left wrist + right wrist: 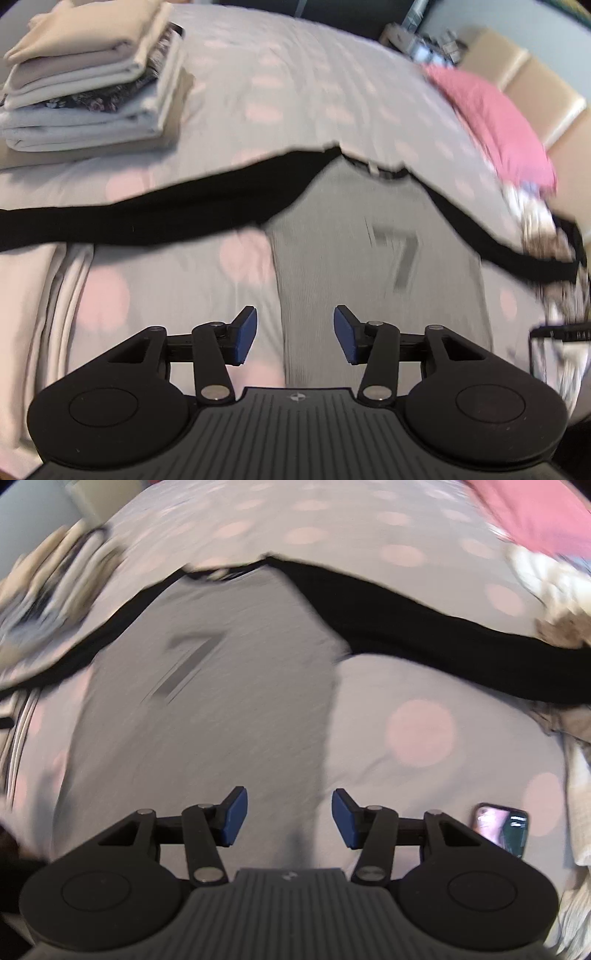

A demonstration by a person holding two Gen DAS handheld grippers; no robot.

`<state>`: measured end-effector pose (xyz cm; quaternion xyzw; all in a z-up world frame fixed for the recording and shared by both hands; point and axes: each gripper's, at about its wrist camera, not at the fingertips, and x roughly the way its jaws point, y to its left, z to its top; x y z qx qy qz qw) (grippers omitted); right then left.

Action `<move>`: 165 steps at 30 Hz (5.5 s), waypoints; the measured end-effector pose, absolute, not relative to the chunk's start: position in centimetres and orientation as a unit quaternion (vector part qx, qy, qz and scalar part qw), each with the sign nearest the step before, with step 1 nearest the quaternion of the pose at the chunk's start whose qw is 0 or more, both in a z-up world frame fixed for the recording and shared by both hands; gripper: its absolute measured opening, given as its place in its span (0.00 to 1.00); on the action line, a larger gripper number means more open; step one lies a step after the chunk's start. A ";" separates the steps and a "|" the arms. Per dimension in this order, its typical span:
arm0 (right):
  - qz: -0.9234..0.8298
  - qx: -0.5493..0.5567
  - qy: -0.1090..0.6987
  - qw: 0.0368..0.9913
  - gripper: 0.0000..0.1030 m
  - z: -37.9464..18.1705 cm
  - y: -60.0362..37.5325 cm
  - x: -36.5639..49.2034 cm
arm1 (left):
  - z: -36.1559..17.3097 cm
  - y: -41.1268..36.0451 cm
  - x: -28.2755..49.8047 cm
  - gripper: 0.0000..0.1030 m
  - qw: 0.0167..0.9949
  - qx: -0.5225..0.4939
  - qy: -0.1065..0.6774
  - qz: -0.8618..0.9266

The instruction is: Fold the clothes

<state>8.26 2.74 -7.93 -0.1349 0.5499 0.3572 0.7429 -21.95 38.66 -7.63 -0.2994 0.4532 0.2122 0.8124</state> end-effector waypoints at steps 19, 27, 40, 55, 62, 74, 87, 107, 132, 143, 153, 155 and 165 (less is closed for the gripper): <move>0.100 0.019 0.442 0.891 0.60 -1.7 -14.9 27.1 | -9.6 43.7 -17.5 0.55 0.793 -0.331 0.437 0.265; 0.063 0.024 0.449 0.891 0.54 -3.6 -18.0 31.8 | -10.6 43.7 -15.3 0.55 0.781 -0.345 0.451 0.261; 0.091 0.030 0.465 0.880 0.32 -7.9 -18.3 35.1 | -11.1 41.3 -12.8 0.55 0.791 -0.276 0.493 0.233; 0.129 -0.026 0.447 0.885 0.10 0.4 -14.1 30.6 | -9.6 41.1 -13.7 0.55 0.806 -0.249 0.477 0.245; 0.229 -0.023 0.401 0.887 0.09 7.5 -5.2 26.8 | -9.5 41.3 -14.1 0.55 0.807 -0.252 0.474 0.246; 0.399 -0.050 0.358 0.843 0.09 12.9 14.5 18.2 | -9.1 42.2 -15.5 0.55 0.805 -0.255 0.472 0.254; 0.458 -0.132 0.437 0.762 0.09 1.5 29.2 11.1 | -7.6 43.7 -17.1 0.55 0.811 -0.274 0.444 0.264; 0.476 -0.139 0.490 0.717 0.34 -5.8 34.3 7.6 | -7.7 44.6 -17.2 0.55 0.807 -0.277 0.448 0.267; 0.430 -0.233 0.546 0.680 0.57 -11.8 9.6 1.9 | -7.7 43.7 -19.2 0.55 0.820 -0.257 0.445 0.254; 0.438 -0.236 0.523 0.692 0.62 -12.5 10.3 0.6 | -6.4 46.4 -24.6 0.55 0.808 -0.306 0.396 0.310; 0.467 -0.225 0.511 0.686 0.66 -11.6 11.1 0.0 | -3.7 51.7 -31.1 0.56 0.777 -0.361 0.331 0.396; 0.469 -0.222 0.510 0.686 0.67 -11.5 10.9 0.0 | -3.4 52.9 -32.5 0.56 0.770 -0.366 0.313 0.419; 0.460 -0.212 0.525 0.684 0.68 -12.1 10.4 0.4 | -5.8 58.4 -37.7 0.56 0.716 -0.384 0.277 0.513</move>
